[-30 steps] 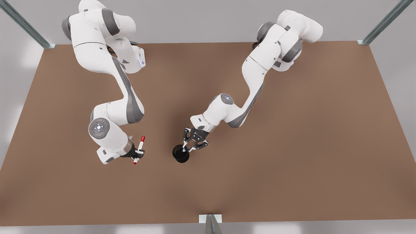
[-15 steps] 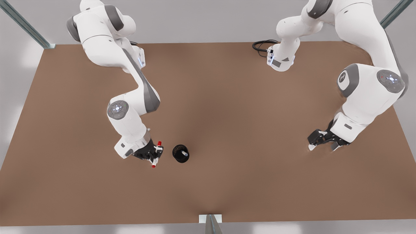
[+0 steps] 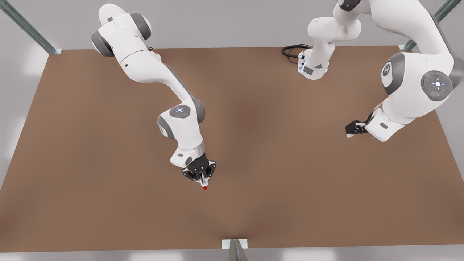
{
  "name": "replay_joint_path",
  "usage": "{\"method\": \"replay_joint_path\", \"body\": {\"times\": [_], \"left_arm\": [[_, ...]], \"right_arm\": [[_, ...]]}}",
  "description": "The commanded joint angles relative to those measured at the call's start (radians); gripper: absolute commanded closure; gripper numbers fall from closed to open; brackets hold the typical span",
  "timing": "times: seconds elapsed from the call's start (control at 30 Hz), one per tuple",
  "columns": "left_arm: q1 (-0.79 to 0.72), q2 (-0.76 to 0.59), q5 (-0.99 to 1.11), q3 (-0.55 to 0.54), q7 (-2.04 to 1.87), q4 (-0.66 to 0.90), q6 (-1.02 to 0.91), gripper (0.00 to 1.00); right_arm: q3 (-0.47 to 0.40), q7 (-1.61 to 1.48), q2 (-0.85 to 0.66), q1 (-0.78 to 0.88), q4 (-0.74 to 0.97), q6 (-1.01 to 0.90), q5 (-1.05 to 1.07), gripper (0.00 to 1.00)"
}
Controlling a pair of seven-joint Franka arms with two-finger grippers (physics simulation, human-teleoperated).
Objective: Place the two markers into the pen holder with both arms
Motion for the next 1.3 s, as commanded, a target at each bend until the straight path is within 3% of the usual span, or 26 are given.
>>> {"method": "replay_joint_path", "body": {"times": [0.0,0.5,0.6,0.83,0.97,1.27], "left_arm": [[-0.003,0.001,0.0,0.0,0.072,0.0,-0.028,0.0],[-0.007,0.022,-0.003,-0.002,0.074,-0.001,-0.028,0.0],[-0.007,0.022,-0.004,-0.002,0.072,-0.003,-0.028,0.0],[-0.006,0.028,-0.006,-0.002,0.074,-0.003,-0.028,0.0],[-0.004,0.028,-0.007,-0.002,0.072,-0.006,-0.028,0.0],[-0.004,0.03,-0.009,-0.002,0.071,-0.006,-0.03,0.0]], "right_arm": [[0.0,0.295,0.006,-0.003,-0.02,0.079,-0.1,0.76],[-0.002,0.38,-0.007,-0.032,-0.135,0.185,-0.253,0.76],[-0.002,0.614,-0.003,-0.041,-0.136,0.212,-0.48,0.76],[-0.002,0.62,-0.027,-0.061,-0.194,0.301,-0.482,0.76],[0.0,0.903,-0.029,-0.08,-0.196,0.317,-0.773,0.76],[0.01,0.909,-0.061,-0.077,-0.242,0.315,-0.775,0.76]]}}
